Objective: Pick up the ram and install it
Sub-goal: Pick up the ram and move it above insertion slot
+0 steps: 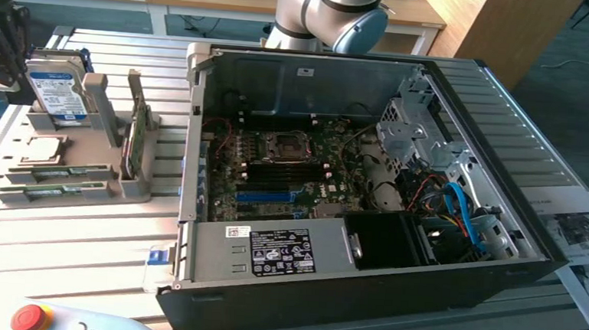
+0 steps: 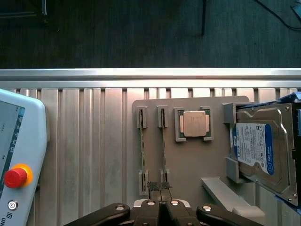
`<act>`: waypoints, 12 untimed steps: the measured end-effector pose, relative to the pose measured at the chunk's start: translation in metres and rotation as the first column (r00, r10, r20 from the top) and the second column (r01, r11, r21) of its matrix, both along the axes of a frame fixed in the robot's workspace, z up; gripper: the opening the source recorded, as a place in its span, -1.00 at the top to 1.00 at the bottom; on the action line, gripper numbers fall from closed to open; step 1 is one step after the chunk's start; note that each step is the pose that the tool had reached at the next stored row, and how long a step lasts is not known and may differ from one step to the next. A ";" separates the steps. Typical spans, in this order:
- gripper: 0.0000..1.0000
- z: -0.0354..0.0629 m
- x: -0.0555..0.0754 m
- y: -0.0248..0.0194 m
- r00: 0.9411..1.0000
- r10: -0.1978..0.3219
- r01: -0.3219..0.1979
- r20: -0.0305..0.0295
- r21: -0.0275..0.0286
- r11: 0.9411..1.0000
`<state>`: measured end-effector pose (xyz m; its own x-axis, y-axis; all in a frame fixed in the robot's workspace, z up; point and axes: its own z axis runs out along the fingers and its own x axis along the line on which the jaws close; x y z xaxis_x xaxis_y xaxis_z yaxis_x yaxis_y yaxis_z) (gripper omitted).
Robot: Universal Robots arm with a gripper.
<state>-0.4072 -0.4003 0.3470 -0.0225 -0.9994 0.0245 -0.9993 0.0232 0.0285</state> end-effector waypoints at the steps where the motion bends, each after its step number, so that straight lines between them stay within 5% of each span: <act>1: 0.80 -0.0014 0.000 0.0000 1.000 0.000 0.000 0.000 0.000 1.000; 12: 0.80 -0.0101 0.000 0.0000 1.000 0.000 0.000 0.000 -0.004 1.000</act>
<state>-0.4072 -0.4003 0.3369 -0.0225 -0.9993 0.0282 -0.9993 0.0233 0.0284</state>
